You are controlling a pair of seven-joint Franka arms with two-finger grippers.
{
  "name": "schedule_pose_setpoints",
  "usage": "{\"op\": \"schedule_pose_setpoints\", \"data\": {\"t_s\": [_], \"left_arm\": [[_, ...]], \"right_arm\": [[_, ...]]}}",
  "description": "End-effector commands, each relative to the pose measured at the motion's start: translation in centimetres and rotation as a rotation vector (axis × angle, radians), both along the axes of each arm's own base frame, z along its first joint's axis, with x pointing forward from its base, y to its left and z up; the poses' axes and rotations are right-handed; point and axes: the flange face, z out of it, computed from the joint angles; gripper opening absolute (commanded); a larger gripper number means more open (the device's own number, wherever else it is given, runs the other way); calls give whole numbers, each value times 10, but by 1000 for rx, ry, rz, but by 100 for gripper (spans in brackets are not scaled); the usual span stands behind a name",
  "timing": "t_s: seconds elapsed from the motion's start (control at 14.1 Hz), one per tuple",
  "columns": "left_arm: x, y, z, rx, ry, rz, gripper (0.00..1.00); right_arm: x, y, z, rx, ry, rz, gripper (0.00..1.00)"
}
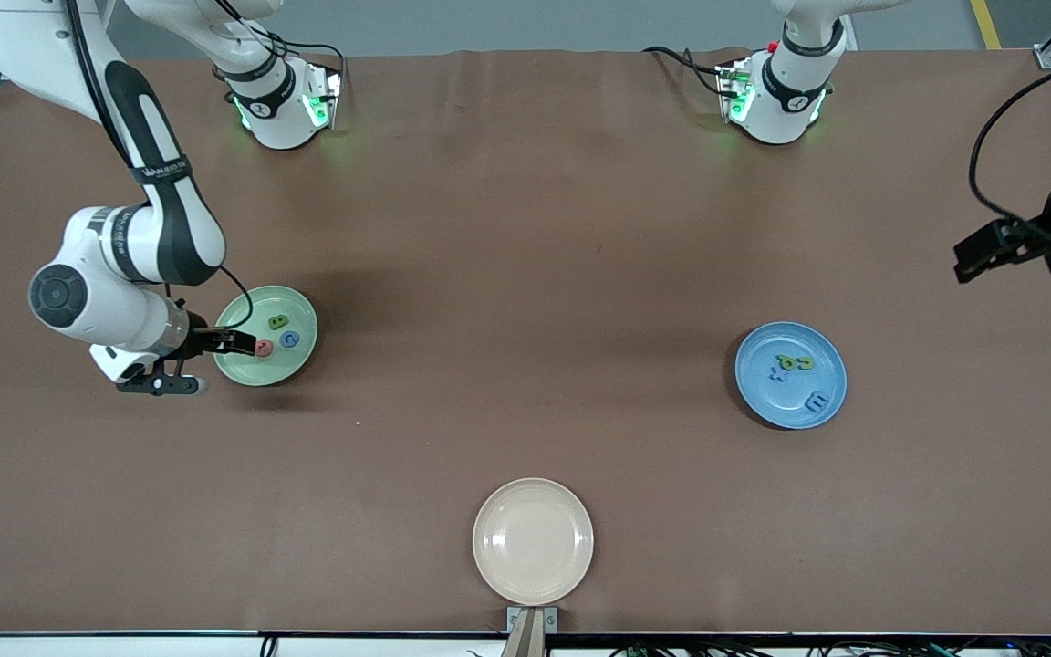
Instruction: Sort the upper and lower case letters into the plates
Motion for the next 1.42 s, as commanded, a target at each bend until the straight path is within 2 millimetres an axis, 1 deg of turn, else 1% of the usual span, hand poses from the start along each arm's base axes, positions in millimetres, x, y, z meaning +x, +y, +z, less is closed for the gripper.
{"op": "schedule_pose_setpoints", "data": {"t_s": [0.0,0.07,0.21,0.43,0.5,0.57,0.64,0.71,0.85,0.99,1.06,1.13,1.28,1.35], "left_arm": [[-35,8,7,-29,14,-12,100],[-42,10,9,-38,13,-8,100],[-51,10,9,-34,17,-11,100],[-51,9,9,-35,18,-3,100],[-50,8,8,-39,20,-5,100],[-50,7,7,-39,19,-7,100],[-48,8,6,-38,19,-13,100],[-48,10,5,-39,19,-10,100],[-48,10,5,-39,16,-10,100],[-47,10,5,-41,16,-10,100],[-45,10,3,-41,16,-11,100],[-45,10,1,-41,19,-9,100],[-43,9,1,-45,10,-13,100],[-43,8,2,-51,8,-15,100]], "right_arm": [[1,-5,25,-6,-15,17,100],[3,-5,35,-4,-5,16,100],[14,-9,62,-5,14,14,100],[30,-9,116,-20,36,26,100],[33,-12,134,-19,40,20,100],[34,-20,152,-19,39,11,100],[34,-22,166,-19,36,8,100],[33,-22,185,-19,27,8,100],[36,-28,212,-28,23,2,100],[36,-29,238,-30,23,-2,100],[36,-30,255,-31,14,-7,100],[34,-33,267,-33,18,-17,100],[32,-38,282,-33,22,-24,100],[34,-39,292,-31,2,-25,100]]}}
